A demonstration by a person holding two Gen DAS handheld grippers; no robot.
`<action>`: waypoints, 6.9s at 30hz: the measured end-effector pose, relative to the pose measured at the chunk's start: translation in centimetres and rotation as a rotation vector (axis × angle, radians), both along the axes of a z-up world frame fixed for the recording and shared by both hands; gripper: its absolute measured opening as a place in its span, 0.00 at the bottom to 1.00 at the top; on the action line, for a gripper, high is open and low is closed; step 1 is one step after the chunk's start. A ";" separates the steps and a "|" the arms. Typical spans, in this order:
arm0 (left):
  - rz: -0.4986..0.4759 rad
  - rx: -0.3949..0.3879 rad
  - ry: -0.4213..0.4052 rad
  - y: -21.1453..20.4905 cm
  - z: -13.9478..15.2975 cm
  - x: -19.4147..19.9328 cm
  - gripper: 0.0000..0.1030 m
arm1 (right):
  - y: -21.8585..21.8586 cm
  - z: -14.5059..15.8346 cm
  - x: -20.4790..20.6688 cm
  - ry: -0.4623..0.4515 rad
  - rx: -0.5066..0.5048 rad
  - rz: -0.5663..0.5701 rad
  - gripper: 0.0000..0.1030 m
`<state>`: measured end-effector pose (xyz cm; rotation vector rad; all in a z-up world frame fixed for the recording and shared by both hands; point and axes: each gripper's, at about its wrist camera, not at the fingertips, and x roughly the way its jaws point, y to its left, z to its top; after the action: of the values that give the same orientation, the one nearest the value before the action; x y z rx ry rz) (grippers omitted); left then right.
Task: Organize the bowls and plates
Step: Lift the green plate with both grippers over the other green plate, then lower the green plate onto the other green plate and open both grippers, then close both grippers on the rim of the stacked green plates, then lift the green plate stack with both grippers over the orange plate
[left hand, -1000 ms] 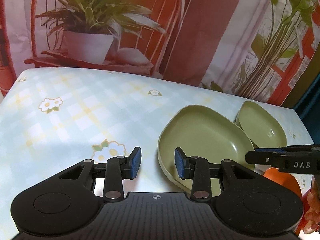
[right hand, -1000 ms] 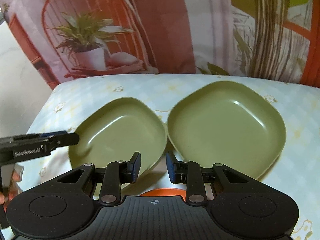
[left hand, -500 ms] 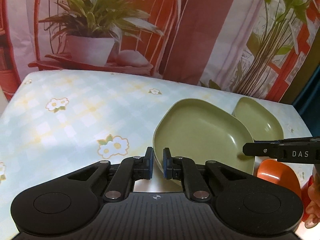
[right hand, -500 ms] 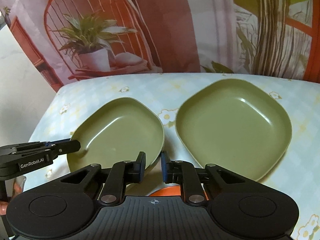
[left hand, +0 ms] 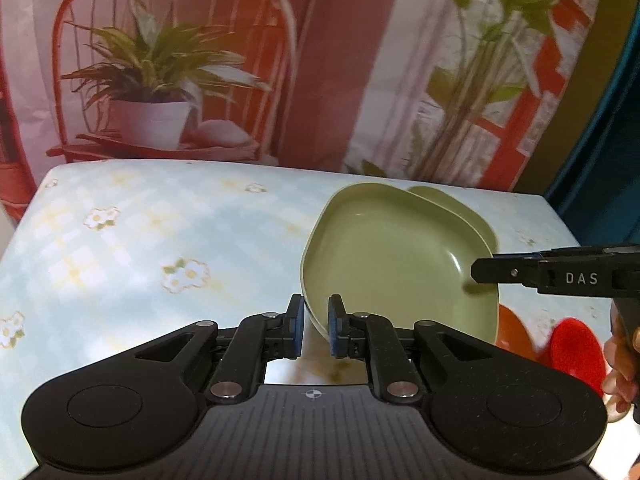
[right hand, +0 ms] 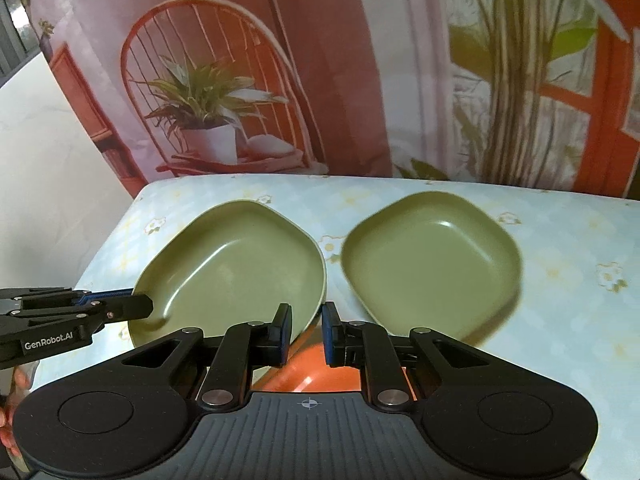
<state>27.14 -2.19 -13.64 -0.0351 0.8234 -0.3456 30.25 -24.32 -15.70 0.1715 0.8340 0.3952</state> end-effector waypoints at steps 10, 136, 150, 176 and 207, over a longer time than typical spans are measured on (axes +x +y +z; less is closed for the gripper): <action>-0.034 -0.021 0.025 -3.6 -0.5 -2.8 0.14 | -4.7 0.5 -3.1 -0.002 -0.003 -0.023 0.14; -0.017 -0.021 -0.037 -8.9 1.6 4.8 0.17 | -14.0 -1.2 2.4 -0.027 -0.079 -0.149 0.22; 0.012 -0.023 0.050 -11.2 -3.7 9.7 0.26 | -13.4 -4.6 8.2 0.018 -0.046 -0.151 0.26; -0.046 -0.044 0.127 -12.4 -6.4 13.0 0.31 | -13.0 -7.1 10.6 0.103 -0.022 -0.115 0.29; -0.101 -0.017 0.008 -11.5 0.5 4.8 0.14 | -12.8 0.2 4.7 -0.023 -0.035 -0.087 0.12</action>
<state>31.90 -13.64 -13.13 -0.0107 0.8317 -0.4484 34.94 -37.11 -15.49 0.1699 0.8078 0.3000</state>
